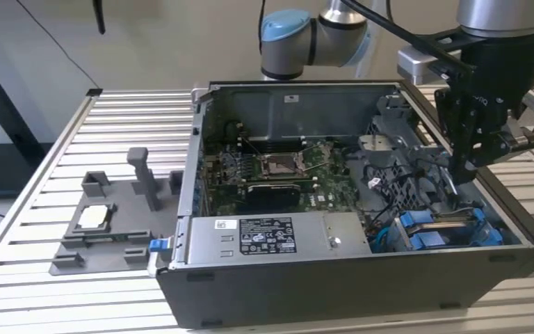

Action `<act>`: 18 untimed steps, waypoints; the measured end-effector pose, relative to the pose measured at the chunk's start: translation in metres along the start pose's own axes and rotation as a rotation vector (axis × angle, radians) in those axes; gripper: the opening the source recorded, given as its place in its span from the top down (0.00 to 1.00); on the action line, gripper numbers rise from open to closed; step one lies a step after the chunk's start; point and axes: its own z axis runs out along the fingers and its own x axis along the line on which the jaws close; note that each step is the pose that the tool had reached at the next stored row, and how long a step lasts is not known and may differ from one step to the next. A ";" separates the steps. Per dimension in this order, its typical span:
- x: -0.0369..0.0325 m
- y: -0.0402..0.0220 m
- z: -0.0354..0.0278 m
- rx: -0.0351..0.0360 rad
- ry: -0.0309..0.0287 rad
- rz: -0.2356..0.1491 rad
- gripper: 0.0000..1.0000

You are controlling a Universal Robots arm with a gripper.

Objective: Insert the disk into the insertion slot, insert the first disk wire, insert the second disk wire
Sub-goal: 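Insert the first disk wire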

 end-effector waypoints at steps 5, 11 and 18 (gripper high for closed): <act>0.0018 -0.0024 0.0010 -0.0160 -0.0024 -0.001 0.81; 0.0074 -0.0133 0.0054 -0.0837 -0.0041 -0.008 0.81; 0.0202 -0.0236 0.0117 -0.1494 -0.0058 -0.014 0.81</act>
